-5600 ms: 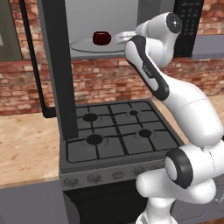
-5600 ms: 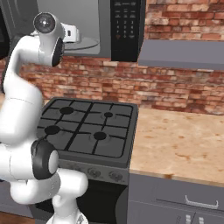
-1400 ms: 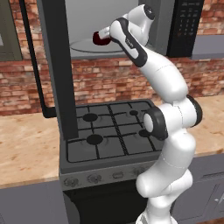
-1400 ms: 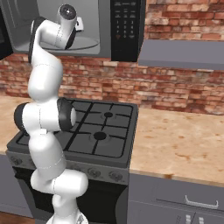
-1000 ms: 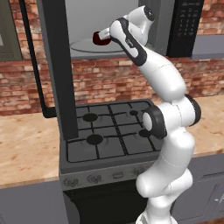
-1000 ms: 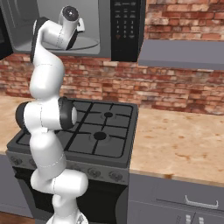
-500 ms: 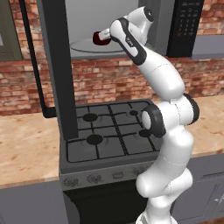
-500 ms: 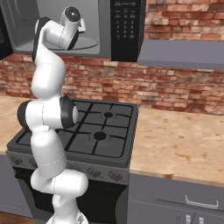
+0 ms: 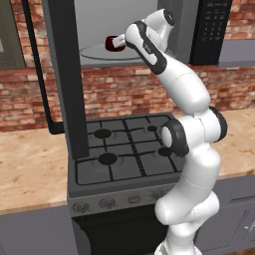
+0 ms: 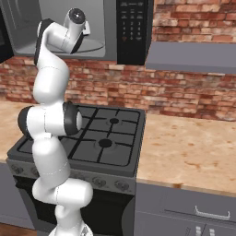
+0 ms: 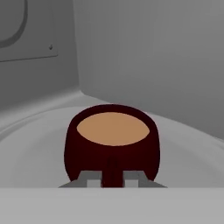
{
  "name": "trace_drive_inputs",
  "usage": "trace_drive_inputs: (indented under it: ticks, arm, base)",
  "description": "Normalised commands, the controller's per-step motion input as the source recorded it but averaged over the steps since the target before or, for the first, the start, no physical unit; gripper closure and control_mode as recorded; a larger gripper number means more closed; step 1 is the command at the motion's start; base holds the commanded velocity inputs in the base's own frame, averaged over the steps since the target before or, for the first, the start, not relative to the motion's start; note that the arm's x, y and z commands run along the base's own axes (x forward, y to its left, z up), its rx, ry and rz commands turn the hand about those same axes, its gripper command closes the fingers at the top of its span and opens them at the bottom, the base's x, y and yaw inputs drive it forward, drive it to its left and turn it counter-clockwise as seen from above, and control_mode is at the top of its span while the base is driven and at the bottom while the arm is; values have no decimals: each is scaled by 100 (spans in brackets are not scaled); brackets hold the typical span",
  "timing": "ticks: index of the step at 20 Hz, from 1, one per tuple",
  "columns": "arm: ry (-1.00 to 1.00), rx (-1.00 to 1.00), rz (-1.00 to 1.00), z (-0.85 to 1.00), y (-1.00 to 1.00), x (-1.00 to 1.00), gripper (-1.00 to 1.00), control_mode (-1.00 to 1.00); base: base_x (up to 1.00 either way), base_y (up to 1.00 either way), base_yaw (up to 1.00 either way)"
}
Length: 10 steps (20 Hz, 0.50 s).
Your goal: Pick the cup of tea, navigate to the dining table, and place it on the saucer.
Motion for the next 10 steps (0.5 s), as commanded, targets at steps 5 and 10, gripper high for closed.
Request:
trace_drive_inputs:
  ticks: [5, 10]
  arm:
    - [0, 0, 1, -8, 0, 0, 100, -100]
    - [1, -1, 1, -8, 3, 1, 100, -100]
  base:
    - [0, 0, 0]
    - [0, 0, 0]
